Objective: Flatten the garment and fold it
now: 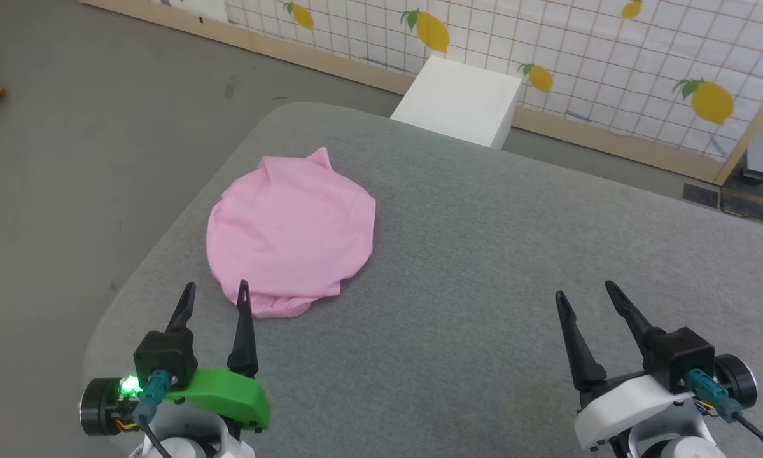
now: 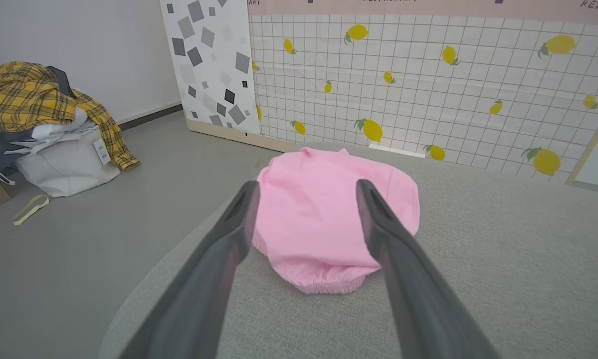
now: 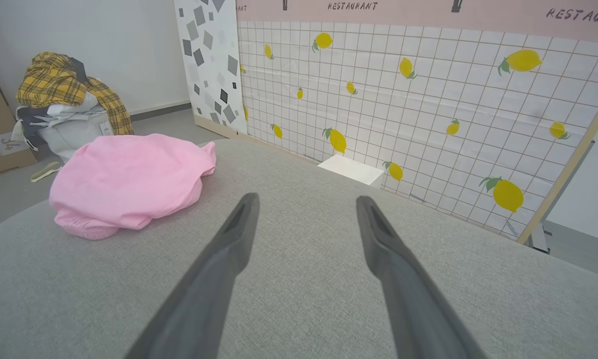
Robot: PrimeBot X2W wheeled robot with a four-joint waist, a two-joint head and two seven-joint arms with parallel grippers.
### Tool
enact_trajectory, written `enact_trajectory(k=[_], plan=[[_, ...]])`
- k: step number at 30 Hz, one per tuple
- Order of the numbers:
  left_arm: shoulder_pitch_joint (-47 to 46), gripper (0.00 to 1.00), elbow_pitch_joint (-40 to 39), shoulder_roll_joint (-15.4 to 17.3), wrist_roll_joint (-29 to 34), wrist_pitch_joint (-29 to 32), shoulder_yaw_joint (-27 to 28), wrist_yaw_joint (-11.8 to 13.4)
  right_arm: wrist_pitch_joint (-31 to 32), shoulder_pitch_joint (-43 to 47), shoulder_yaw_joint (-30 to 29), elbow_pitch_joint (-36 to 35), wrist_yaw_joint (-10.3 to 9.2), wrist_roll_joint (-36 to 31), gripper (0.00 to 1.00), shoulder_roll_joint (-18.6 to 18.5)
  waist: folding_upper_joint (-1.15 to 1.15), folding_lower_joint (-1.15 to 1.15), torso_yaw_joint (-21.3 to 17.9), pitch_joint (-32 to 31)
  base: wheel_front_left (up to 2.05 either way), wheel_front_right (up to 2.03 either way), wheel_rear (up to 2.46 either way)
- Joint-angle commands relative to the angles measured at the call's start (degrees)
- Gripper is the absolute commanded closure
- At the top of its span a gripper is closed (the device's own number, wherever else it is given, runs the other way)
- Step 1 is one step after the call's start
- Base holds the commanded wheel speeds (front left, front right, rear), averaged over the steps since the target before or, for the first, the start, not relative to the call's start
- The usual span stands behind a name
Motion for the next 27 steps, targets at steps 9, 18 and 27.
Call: enact_trajectory(k=[9, 18, 27], plan=[[1.2, 0.0, -0.1, 0.7, -1.2, -1.7, -0.8, 1.1, -1.3, -0.6, 0.6, 0.6, -0.05, 0.9, 0.0, 0.1, 0.0, 0.0, 2.7, 0.1, 0.0, 0.0, 0.0], [1.4, 0.0, 0.1, 0.9, -2.2, -2.8, -1.2, 1.8, -2.0, -0.8, 1.0, 0.9, -0.06, 1.2, 0.0, 0.1, 0.0, 0.0, 4.9, 0.2, 0.0, 0.0, 0.0], [1.6, 0.0, 0.4, 1.3, -3.1, -3.8, -1.6, 2.5, -2.8, -0.8, 1.4, 1.2, -0.07, 1.5, 0.0, 0.1, 0.0, 0.0, 7.0, 0.3, 0.0, 0.0, 0.0]])
